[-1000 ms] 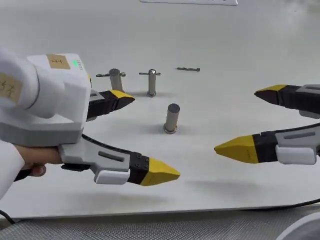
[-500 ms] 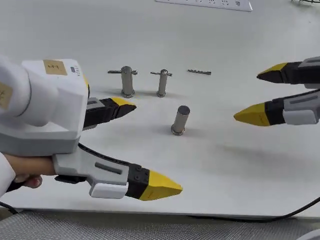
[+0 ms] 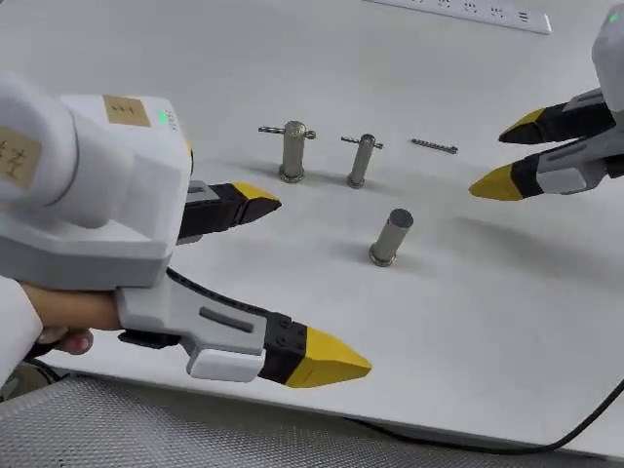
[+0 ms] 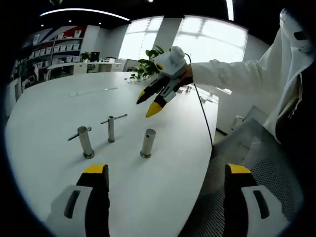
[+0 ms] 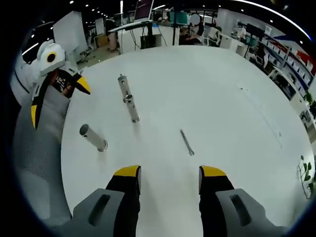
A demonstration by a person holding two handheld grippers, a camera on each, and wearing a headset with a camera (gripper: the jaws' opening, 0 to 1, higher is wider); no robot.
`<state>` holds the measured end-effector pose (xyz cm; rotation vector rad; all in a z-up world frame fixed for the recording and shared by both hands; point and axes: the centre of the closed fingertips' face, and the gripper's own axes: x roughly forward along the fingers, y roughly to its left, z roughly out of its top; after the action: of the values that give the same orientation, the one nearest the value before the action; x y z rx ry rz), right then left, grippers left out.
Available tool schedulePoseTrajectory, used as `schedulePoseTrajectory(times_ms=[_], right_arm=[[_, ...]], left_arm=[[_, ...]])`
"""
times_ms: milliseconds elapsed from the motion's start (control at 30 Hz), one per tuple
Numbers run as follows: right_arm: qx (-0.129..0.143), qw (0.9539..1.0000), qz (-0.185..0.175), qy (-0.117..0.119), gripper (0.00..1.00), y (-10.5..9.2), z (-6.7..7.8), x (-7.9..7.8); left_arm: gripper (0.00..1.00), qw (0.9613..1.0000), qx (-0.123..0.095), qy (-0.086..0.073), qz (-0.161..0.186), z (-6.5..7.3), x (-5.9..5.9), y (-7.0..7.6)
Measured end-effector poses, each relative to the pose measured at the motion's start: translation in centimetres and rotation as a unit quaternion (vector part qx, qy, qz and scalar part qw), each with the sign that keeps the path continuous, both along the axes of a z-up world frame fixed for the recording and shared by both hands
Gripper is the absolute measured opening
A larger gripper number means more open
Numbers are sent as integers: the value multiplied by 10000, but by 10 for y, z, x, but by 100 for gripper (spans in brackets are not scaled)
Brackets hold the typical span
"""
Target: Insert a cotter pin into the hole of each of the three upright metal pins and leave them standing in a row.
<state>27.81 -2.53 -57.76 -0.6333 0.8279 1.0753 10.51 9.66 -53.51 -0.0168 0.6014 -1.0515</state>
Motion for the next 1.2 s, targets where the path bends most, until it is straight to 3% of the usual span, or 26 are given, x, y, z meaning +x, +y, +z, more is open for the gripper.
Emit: schedulePoseTrajectory(times_ms=[133,267,433,567,800,967,1100,1200], right_arm=[[-101,9999,71,-29,37,9,-10,14],[-419,9987,252,-128,31,9,-17,26],[-433,9988,217,-108,27,11,-22,39],[-488,9985,260,-51,17,13,-27,39],[-525,9982,275,55,15,14,-34,43],[-514,9978,369,174,8,17,-36,37],[-565,9974,391,213,5,17,-37,35],[-583,9971,445,207,3,20,-37,33]], left_arm=[[96,10000,31,59,59,0,0,3],[96,10000,8,42,58,4,1,4],[94,10000,7,18,58,3,2,4],[91,10000,37,69,62,2,1,3],[91,9999,19,37,95,7,1,-1],[90,9999,82,-31,67,8,2,0],[91,10000,9,62,69,8,3,3],[90,9999,75,52,87,6,5,5]])
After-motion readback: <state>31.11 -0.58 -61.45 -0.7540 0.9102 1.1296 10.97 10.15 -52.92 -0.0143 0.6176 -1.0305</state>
